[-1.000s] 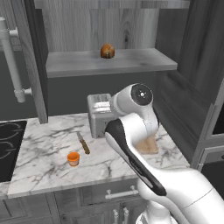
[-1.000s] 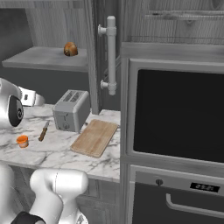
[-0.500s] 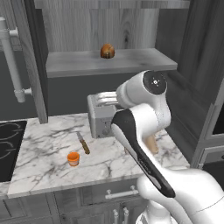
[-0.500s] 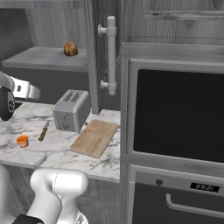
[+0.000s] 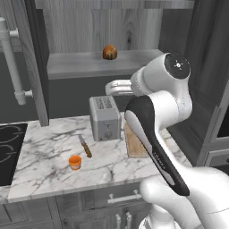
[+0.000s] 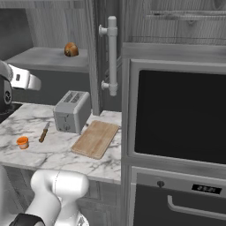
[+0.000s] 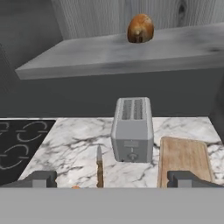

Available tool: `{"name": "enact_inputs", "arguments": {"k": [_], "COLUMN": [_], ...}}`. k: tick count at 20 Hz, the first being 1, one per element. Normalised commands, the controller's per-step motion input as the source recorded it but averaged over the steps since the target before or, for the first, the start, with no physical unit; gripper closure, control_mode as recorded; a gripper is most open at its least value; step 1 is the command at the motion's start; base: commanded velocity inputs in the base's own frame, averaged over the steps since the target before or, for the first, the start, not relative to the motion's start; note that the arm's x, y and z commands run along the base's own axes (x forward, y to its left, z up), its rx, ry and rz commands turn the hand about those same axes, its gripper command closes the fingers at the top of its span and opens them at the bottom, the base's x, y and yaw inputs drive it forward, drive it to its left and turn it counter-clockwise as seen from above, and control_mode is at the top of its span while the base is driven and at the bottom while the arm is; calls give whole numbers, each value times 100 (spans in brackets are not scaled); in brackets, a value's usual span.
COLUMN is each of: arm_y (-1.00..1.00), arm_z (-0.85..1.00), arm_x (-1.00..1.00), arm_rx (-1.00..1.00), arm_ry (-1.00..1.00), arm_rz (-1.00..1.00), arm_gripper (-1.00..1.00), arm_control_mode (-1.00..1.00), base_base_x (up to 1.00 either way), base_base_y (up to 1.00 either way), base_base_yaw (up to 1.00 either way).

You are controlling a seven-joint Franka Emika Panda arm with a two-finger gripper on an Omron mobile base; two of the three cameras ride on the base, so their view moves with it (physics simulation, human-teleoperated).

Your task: Pick the bread, place it on the cutting board, pick the jam, place it on the counter, and close the cabinet.

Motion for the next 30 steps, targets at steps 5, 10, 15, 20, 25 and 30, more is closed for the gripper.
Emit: {"name": "enact_inputs", "arguments": {"k": [5, 10, 15, 20, 25, 30], "arm_y": [-22, -18, -12, -12, -13, -4], "arm_z": [29, 19, 14, 2, 0, 0], "arm_x": [-1, 0, 0, 3, 16, 23], "arm_rx": [0, 0, -1, -4, -6, -8], "arm_ry": [0, 0, 0, -1, -2, -3], "arm_rz": [0, 0, 0, 0, 0, 0], "arm_gripper": [-100, -100, -100, -100, -100, -100], "arm_control_mode": [-100, -100, -100, -100, -100, -100], "base_base_x": [0, 0, 0, 0, 0, 0], "base_base_y": [0, 0, 0, 0, 0, 0], "base_base_yaw": [0, 0, 0, 0, 0, 0]}}
